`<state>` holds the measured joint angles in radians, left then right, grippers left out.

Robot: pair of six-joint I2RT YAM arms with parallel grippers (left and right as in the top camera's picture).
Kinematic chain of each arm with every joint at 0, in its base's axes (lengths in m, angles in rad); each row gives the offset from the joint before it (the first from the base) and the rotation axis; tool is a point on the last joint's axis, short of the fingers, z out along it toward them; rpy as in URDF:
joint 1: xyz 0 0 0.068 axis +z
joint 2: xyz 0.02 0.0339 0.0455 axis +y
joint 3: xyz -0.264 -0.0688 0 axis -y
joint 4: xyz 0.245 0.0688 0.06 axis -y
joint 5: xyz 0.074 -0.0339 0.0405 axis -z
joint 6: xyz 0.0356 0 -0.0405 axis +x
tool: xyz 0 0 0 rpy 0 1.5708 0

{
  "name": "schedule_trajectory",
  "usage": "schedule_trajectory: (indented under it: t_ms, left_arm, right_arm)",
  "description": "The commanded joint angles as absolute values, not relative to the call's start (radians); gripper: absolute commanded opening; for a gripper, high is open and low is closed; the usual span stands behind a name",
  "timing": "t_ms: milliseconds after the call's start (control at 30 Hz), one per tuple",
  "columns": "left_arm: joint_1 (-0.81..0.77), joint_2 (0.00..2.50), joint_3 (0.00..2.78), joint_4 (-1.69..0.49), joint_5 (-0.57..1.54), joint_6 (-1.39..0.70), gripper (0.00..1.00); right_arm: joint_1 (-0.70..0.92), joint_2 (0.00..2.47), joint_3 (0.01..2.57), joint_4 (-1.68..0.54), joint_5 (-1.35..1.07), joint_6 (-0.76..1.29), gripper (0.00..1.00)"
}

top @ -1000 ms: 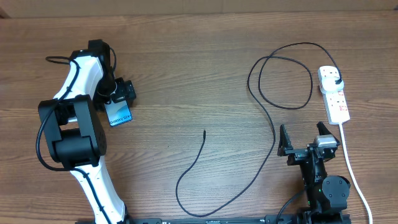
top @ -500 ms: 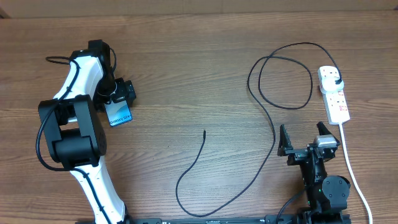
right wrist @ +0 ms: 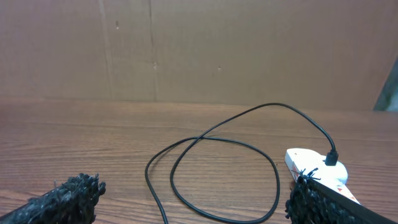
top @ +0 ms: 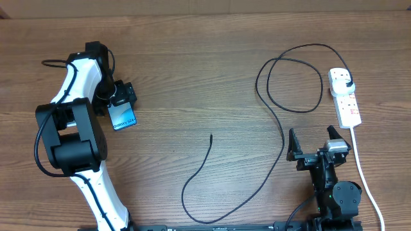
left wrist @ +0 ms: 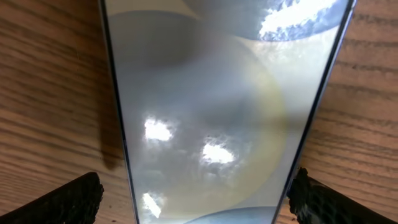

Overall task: Plug charger to phone and switch on socket
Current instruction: 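Close the left gripper on the phone's long edges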

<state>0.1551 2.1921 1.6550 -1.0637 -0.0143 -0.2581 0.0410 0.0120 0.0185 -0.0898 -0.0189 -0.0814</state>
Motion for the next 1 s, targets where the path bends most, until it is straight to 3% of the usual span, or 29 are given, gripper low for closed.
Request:
schedule_trajectory:
  t_ms: [0,967]
  left_arm:
    - [0.157,2.192,1.649,-1.062,0.023,-0.223,1.00]
    - [0.157,2.192,1.623,-1.035,0.018,-0.224,1.00]
  right_arm:
    - [0.046,0.002,0.008,-0.084,-0.017,-0.080,1.00]
    - [0.046,0.002,0.008,-0.084,-0.017,-0.080,1.00]
